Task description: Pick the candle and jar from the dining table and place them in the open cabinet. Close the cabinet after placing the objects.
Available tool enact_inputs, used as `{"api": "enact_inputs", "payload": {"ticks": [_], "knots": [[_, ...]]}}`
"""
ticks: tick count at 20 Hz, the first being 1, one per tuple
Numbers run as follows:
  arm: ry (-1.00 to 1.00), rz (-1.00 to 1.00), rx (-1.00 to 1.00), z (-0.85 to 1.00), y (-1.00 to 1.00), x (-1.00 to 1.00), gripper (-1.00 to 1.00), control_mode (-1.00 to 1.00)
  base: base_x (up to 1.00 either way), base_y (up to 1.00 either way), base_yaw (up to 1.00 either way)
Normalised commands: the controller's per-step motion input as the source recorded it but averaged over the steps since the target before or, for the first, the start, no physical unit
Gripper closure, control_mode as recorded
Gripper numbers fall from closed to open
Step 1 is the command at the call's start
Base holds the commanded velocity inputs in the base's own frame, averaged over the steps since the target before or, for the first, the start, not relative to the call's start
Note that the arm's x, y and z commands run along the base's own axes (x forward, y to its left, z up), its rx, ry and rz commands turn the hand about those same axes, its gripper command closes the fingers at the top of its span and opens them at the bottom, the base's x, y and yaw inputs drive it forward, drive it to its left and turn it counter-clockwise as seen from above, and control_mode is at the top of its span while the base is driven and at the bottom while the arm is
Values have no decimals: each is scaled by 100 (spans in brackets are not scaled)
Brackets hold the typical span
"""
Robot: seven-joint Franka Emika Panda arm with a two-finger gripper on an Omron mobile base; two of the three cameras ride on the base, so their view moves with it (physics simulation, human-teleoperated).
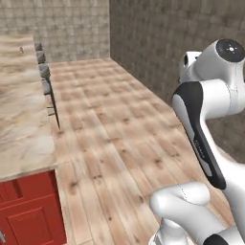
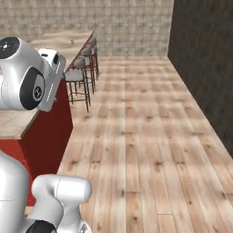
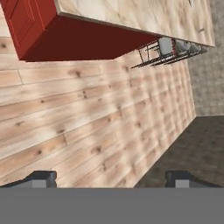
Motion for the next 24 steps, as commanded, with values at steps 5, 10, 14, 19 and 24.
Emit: {"api": "enact_inputs", "payload": {"ticks": [5, 10, 14, 19, 24], "knots": [[0, 0, 0, 0, 0, 0, -100, 100, 95, -58, 46], [0, 0, 0, 0, 0, 0, -100, 100, 95, -71, 47], [0, 0, 0, 0, 0, 0, -100, 100, 92, -81, 47], [0, 0, 0, 0, 0, 0, -100, 100, 90, -83, 46], [0, 0, 0, 0, 0, 0, -100, 100, 89, -86, 46]]}}
